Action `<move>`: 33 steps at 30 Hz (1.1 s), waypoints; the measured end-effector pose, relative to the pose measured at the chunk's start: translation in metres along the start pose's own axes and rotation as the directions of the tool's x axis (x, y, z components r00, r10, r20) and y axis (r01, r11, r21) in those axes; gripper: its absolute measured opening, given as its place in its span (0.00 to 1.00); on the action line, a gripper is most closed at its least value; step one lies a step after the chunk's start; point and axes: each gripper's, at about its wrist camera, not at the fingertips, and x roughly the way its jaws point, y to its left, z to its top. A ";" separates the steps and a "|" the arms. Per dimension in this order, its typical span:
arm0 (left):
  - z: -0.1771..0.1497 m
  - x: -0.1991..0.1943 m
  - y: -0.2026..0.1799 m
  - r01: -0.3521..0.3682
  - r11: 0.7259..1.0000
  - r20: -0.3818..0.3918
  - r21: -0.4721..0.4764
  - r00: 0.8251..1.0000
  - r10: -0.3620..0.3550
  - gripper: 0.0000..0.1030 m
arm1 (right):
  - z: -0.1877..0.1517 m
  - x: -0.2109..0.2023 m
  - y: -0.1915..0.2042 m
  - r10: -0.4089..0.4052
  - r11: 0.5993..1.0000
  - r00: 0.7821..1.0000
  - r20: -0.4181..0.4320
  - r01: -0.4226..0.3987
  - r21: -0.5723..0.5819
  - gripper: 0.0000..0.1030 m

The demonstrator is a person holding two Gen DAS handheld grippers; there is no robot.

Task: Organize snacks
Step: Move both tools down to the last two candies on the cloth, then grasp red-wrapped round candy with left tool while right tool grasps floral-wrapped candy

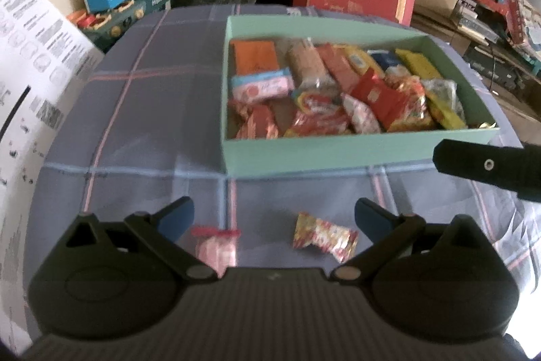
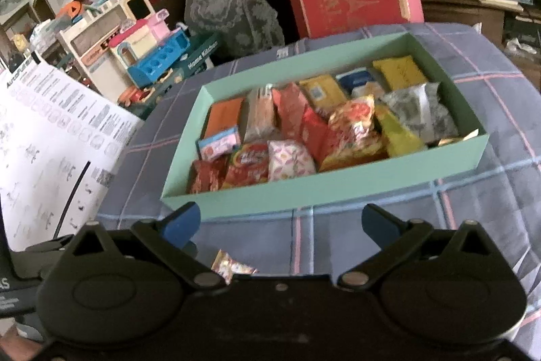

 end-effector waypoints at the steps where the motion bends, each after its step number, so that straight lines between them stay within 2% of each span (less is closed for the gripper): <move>1: -0.003 0.002 0.003 -0.002 1.000 -0.008 -0.008 1.000 0.002 1.00 | -0.003 0.002 0.001 0.004 1.000 1.000 -0.007 -0.004 -0.002 1.00; 6: -0.018 0.006 0.020 -0.012 0.999 -0.034 -0.038 0.999 0.010 1.00 | -0.012 0.011 0.004 0.014 1.000 0.999 -0.034 -0.014 -0.024 1.00; 16: -0.064 0.015 0.058 -0.065 0.993 -0.113 -0.103 0.992 0.053 1.00 | -0.038 0.040 0.024 0.002 0.985 0.994 -0.113 -0.022 -0.169 1.00; 18: -0.068 0.018 0.062 -0.079 0.992 -0.121 -0.098 0.990 0.066 1.00 | -0.040 0.044 0.030 0.015 0.979 0.993 -0.120 -0.039 -0.198 0.94; 21: -0.070 0.021 0.068 -0.104 0.990 -0.119 -0.095 0.989 0.092 1.00 | -0.039 0.053 0.041 0.029 0.969 0.990 -0.136 -0.061 -0.241 0.93; 26: -0.063 0.025 0.072 -0.109 0.989 -0.123 -0.103 0.988 0.096 1.00 | -0.042 0.073 0.062 0.026 0.941 0.983 -0.184 -0.086 -0.326 0.84; 29: -0.061 0.027 0.077 -0.122 0.986 -0.123 -0.109 0.986 0.109 1.00 | -0.045 0.081 0.069 0.025 0.925 0.978 -0.207 -0.101 -0.366 0.72; 31: -0.060 0.029 0.080 -0.131 0.985 -0.124 -0.112 0.985 0.117 1.00 | -0.049 0.086 0.074 0.019 0.916 0.978 -0.206 -0.100 -0.389 0.59; 32: -0.059 0.029 0.080 -0.131 0.985 -0.125 -0.114 0.985 0.117 1.00 | -0.051 0.089 0.074 0.012 0.912 0.978 -0.209 -0.097 -0.399 0.48; 33: -0.058 0.030 0.080 -0.131 0.985 -0.125 -0.115 0.985 0.117 1.00 | -0.053 0.090 0.075 0.004 0.908 0.978 -0.207 -0.090 -0.408 0.43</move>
